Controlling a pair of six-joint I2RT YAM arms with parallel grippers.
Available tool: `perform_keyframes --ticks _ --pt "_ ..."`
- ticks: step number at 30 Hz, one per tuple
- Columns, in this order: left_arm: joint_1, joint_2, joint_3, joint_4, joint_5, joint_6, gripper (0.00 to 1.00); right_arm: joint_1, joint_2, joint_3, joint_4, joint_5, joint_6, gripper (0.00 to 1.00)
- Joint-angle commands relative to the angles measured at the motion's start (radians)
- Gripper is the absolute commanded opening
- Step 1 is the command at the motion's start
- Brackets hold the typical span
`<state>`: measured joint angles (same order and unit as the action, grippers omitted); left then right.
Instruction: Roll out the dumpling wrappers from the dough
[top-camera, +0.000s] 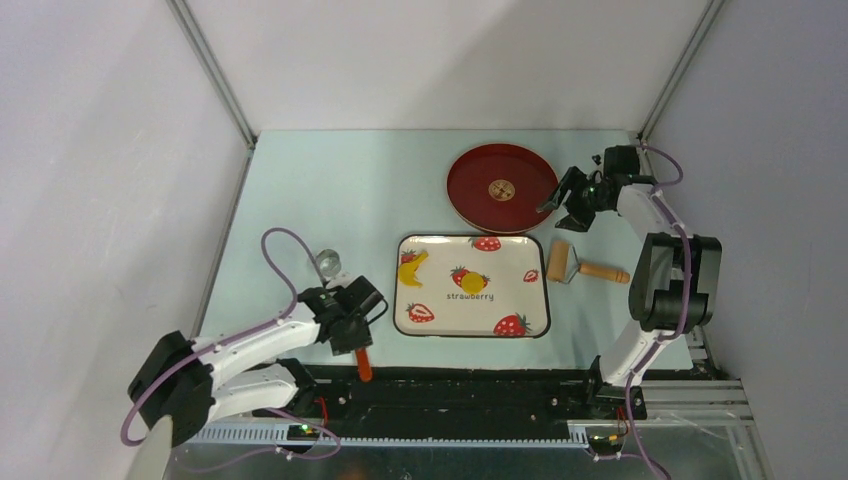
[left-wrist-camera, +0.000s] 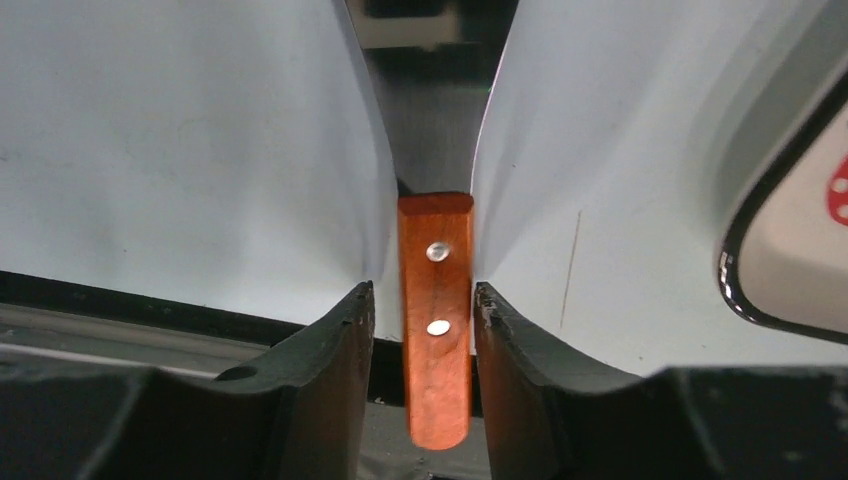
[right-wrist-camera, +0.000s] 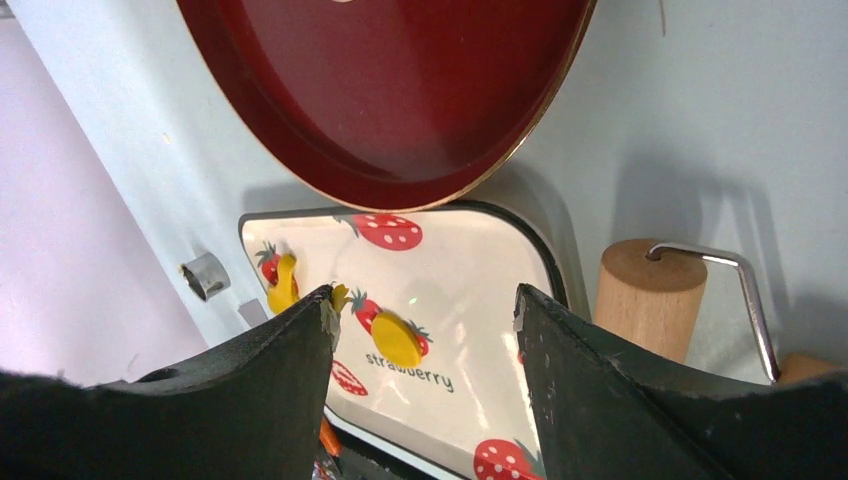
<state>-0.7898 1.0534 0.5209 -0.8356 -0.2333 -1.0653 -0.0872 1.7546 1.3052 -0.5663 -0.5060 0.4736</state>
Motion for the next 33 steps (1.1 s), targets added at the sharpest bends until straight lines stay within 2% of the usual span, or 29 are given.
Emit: perform_keyframes --ticks 1,5,9,11,17,21,27,33 --pt "-0.007 0.082 0.049 0.045 -0.029 -0.001 0.44 -0.006 -0.077 -0.023 0.027 -0.041 -0.009 0.70" --pt "-0.007 0.130 0.059 0.079 -0.026 0.060 0.32 -0.007 -0.093 -0.032 0.021 -0.051 -0.013 0.70" --pt "-0.007 0.107 0.063 0.084 -0.042 0.108 0.08 -0.008 -0.103 -0.043 0.018 -0.057 -0.016 0.70" --pt "-0.007 0.067 0.061 0.082 -0.050 0.117 0.01 -0.008 -0.106 -0.051 0.020 -0.063 -0.018 0.70" --pt "-0.013 -0.115 0.083 0.064 -0.102 0.127 0.00 -0.006 -0.116 -0.079 0.022 -0.078 -0.024 0.70" --pt "-0.025 -0.178 0.140 0.054 -0.125 0.177 0.00 -0.005 -0.126 -0.104 0.021 -0.085 -0.031 0.70" --pt "-0.103 -0.122 0.230 0.054 -0.127 0.324 0.00 -0.001 -0.140 -0.125 0.020 -0.101 -0.034 0.70" --pt "-0.162 -0.117 0.226 0.058 -0.117 0.463 0.00 0.014 -0.142 -0.129 0.002 -0.103 -0.055 0.70"
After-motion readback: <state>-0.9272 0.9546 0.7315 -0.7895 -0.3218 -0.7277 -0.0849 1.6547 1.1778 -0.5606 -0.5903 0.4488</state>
